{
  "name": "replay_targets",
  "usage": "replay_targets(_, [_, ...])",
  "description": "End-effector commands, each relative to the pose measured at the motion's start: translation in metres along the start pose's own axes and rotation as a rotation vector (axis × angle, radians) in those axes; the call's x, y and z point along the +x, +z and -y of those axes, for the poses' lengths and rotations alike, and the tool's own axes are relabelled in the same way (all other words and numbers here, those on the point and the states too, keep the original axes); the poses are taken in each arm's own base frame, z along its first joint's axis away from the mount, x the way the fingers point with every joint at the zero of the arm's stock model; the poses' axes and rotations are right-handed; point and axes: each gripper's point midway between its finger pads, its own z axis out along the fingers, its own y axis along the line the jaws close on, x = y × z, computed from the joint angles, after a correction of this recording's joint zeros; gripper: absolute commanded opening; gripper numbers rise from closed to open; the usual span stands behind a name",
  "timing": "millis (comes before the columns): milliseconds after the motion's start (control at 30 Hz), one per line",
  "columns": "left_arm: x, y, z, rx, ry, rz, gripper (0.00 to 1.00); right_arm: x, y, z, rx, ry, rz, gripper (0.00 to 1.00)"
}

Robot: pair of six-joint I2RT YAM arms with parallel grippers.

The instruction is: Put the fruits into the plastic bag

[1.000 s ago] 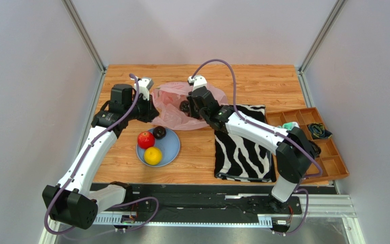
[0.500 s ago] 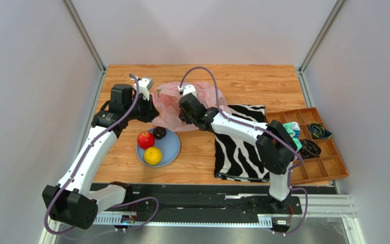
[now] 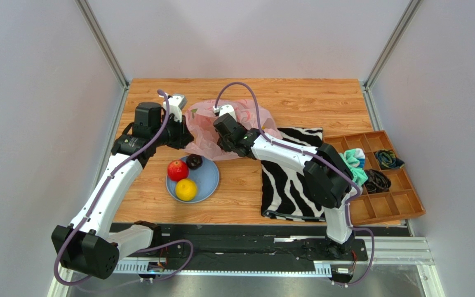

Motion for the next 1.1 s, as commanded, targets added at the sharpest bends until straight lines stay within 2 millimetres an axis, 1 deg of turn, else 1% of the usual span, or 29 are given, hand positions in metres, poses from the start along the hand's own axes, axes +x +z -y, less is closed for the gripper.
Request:
replay_targets(0, [-0.012,-0.004,0.004,0.015,0.005,0.034,0.00,-0.020,-0.004,-0.006,-0.027,0.043,0.034,0.13])
replay_targets(33, [-0.012,-0.004,0.004,0.014,0.005,0.033,0.00,-0.022,-0.005,-0.007,-0.037,0.052,0.036,0.20])
replay_targets(100, [-0.012,-0.004,0.004,0.015,0.005,0.034,0.00,-0.021,-0.007,-0.010,-0.070,0.063,0.031,0.28])
replay_targets(133, [-0.012,-0.004,0.004,0.015,0.005,0.034,0.00,-0.022,-0.007,-0.009,-0.076,0.071,0.034,0.34])
replay_targets(167, [-0.012,-0.004,0.004,0.015,0.005,0.034,0.00,-0.026,-0.009,-0.010,-0.089,0.081,0.046,0.36])
replay_targets(200, [-0.012,-0.004,0.004,0.015,0.005,0.034,0.00,-0.025,-0.011,-0.012,-0.101,0.082,0.044,0.39])
replay_targets(267, [-0.012,-0.004,0.004,0.016,0.006,0.036,0.00,-0.029,-0.013,-0.010,-0.111,0.099,0.056,0.41])
replay_targets(467, [-0.013,-0.005,0.004,0.015,0.006,0.037,0.00,-0.030,-0.015,-0.012,-0.148,0.125,0.060,0.40])
replay_targets(567, [-0.012,-0.005,0.004,0.013,0.006,0.037,0.00,-0.033,-0.020,-0.015,-0.172,0.132,0.076,0.40])
replay_targets(633, [-0.012,-0.004,0.004,0.015,0.005,0.034,0.00,-0.043,-0.027,-0.017,-0.198,0.143,0.109,0.40])
replay_targets(700, [-0.012,-0.005,0.004,0.013,0.006,0.036,0.00,-0.042,-0.032,-0.018,-0.221,0.148,0.122,0.40])
replay_targets(733, [-0.012,-0.005,0.004,0.015,0.006,0.036,0.00,-0.054,-0.042,-0.019,-0.239,0.160,0.166,0.40])
replay_targets(767, [-0.012,-0.005,0.004,0.016,0.005,0.034,0.00,-0.049,-0.043,-0.019,-0.247,0.163,0.165,0.40])
replay_targets(800, [-0.013,-0.005,0.004,0.016,0.006,0.037,0.00,-0.051,-0.047,-0.020,-0.265,0.171,0.179,0.40])
replay_targets(833, [-0.012,-0.005,0.004,0.016,0.006,0.036,0.00,-0.066,-0.060,-0.021,-0.291,0.187,0.232,0.41])
replay_targets(867, [-0.012,-0.005,0.004,0.016,0.006,0.036,0.00,-0.062,-0.062,-0.022,-0.303,0.188,0.234,0.41])
replay_targets(900, [-0.012,-0.004,0.004,0.016,0.004,0.034,0.00,-0.064,-0.068,-0.024,-0.329,0.194,0.245,0.41])
replay_targets(933, [-0.012,-0.005,0.004,0.016,0.006,0.036,0.00,-0.075,-0.079,-0.026,-0.356,0.208,0.288,0.41])
replay_targets(967, [-0.012,-0.005,0.004,0.016,0.004,0.036,0.00,-0.083,-0.086,-0.027,-0.378,0.218,0.321,0.42])
replay_targets(1000, [-0.012,-0.005,0.005,0.018,0.004,0.036,0.00,-0.076,-0.088,-0.030,-0.406,0.212,0.315,0.42])
replay_targets(1067, [-0.012,-0.005,0.005,0.018,0.004,0.036,0.00,-0.087,-0.104,-0.036,-0.455,0.219,0.369,0.43])
